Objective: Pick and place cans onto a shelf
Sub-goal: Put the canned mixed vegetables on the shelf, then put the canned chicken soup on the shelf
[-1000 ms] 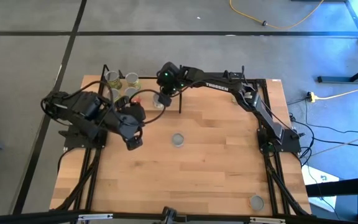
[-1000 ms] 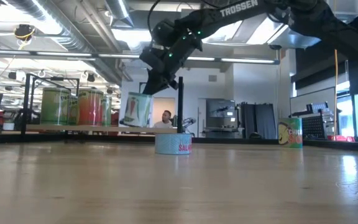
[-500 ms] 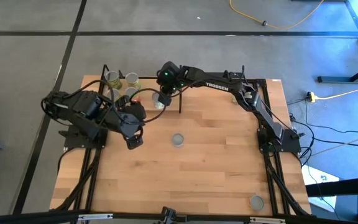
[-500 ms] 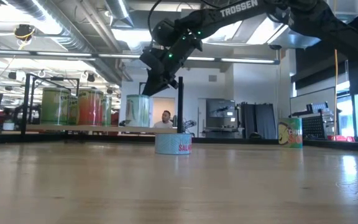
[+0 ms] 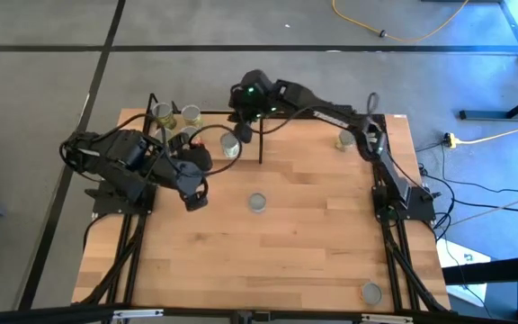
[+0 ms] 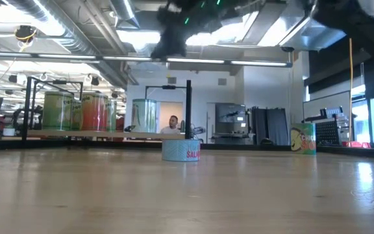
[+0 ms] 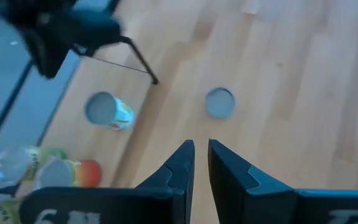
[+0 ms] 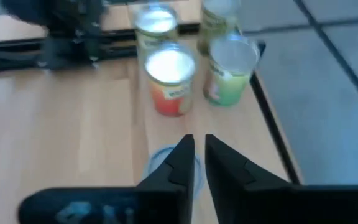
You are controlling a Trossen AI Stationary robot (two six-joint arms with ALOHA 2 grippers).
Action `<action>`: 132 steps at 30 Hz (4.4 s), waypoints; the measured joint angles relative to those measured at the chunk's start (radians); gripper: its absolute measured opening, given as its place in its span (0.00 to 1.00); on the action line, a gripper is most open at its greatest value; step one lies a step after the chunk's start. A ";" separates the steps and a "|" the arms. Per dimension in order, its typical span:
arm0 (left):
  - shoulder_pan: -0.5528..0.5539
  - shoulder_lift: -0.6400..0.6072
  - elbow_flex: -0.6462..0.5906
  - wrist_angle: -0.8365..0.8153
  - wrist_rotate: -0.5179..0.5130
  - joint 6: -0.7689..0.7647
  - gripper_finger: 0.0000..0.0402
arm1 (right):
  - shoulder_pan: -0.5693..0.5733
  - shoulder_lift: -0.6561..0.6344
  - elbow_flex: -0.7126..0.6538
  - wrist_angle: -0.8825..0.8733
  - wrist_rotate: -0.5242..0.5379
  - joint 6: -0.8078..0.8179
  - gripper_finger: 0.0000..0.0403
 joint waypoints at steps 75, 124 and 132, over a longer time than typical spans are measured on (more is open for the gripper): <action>0.710 0.004 -1.036 1.235 0.168 0.314 0.00 | 0.039 -0.561 0.023 -0.302 0.141 -0.036 0.02; 0.743 -0.062 -0.887 1.130 0.168 0.420 0.00 | 0.015 -0.556 0.023 -0.496 0.375 0.048 0.01; 0.610 -0.142 -0.678 1.025 0.137 0.424 0.00 | -0.095 -0.552 -0.003 -0.772 0.369 0.184 0.01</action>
